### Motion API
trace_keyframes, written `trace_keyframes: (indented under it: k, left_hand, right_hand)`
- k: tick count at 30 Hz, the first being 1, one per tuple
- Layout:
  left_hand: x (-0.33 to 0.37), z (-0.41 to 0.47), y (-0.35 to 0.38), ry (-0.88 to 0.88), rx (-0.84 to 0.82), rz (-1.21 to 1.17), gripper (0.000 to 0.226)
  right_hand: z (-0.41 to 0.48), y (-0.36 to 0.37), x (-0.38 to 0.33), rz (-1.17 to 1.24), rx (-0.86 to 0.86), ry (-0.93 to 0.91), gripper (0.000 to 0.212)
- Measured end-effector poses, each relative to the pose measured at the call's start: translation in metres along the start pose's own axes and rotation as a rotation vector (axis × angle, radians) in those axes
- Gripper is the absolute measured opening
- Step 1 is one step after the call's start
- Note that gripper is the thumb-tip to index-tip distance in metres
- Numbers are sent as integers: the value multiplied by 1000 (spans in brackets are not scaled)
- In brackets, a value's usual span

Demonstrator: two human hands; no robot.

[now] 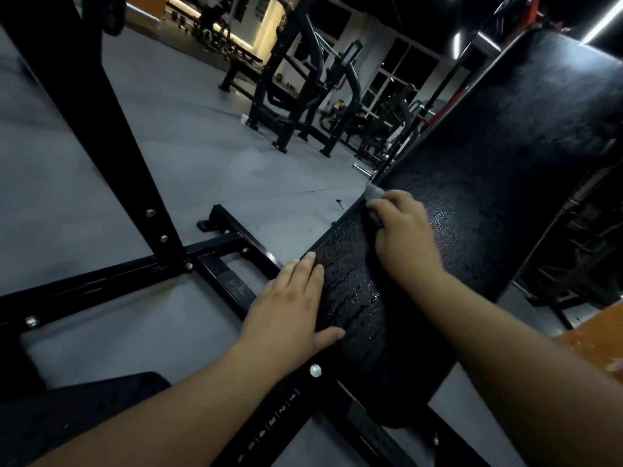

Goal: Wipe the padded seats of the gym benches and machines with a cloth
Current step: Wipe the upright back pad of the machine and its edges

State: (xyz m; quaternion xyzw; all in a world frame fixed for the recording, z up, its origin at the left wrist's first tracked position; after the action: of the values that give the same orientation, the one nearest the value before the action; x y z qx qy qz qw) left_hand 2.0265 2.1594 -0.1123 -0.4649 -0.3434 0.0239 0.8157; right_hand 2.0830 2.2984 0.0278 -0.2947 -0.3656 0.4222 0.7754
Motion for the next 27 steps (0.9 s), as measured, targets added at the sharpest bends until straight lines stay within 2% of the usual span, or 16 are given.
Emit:
trace_keyframes:
  k: [2, 4, 7, 9, 11, 13, 16, 19, 20, 22, 24, 25, 27]
  left_hand:
    - [-1, 0, -1, -2, -21, 1, 106]
    - [-7, 3, -1, -28, -56, -14, 111]
    - [-18, 4, 4, -74, -114, -43, 120]
    - [-18, 1, 8, -88, -155, -51, 123]
    - [-16, -1, 9, -94, -171, -55, 126]
    - [-17, -1, 8, -94, -169, -66, 128]
    - [-22, -2, 10, -86, -165, -73, 131]
    - [-22, -5, 13, -86, -152, -54, 136]
    - [-21, -6, 13, -86, -152, -52, 136]
    - [-23, -6, 13, -83, -146, -41, 136]
    - [-24, -7, 12, -70, -137, -30, 137]
    - [-25, -8, 13, -59, -139, -25, 136]
    - [-25, -9, 14, -31, -139, -10, 134]
  right_hand:
    - [-4, 19, -39, 59, -47, -30, 36]
    - [-32, 28, -72, 148, -120, -192, 33]
    - [-65, 11, -75, 178, -206, -370, 27]
    - [-52, 3, -52, 98, -161, -314, 30]
    - [-27, 7, -35, 48, -55, -78, 30]
    - [-18, 22, -55, 79, -49, 23, 31]
    - [-56, 32, -98, 197, -148, -168, 31]
    - [-84, 10, -85, 175, -180, -354, 30]
    - [-79, 5, -70, 115, -151, -340, 32]
    - [-54, 3, -42, 32, -39, -161, 29]
    - [-42, 15, -51, 46, 4, 5, 26]
    - [-48, 21, -69, 74, -13, -14, 28]
    - [-86, 28, -107, 178, -124, -219, 26]
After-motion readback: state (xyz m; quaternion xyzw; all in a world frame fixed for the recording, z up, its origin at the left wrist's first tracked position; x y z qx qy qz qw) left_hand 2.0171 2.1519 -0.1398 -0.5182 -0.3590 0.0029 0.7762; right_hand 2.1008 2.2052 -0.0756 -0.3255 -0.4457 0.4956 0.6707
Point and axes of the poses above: each hand's wrist, its own z-axis towards the middle knuckle, its own y-axis out of the palm, x = y × z, the point moved 6 cm from there along z, towards the middle knuckle, and after that the axes turned 15 degrees about -y, right-handed, at the moved point
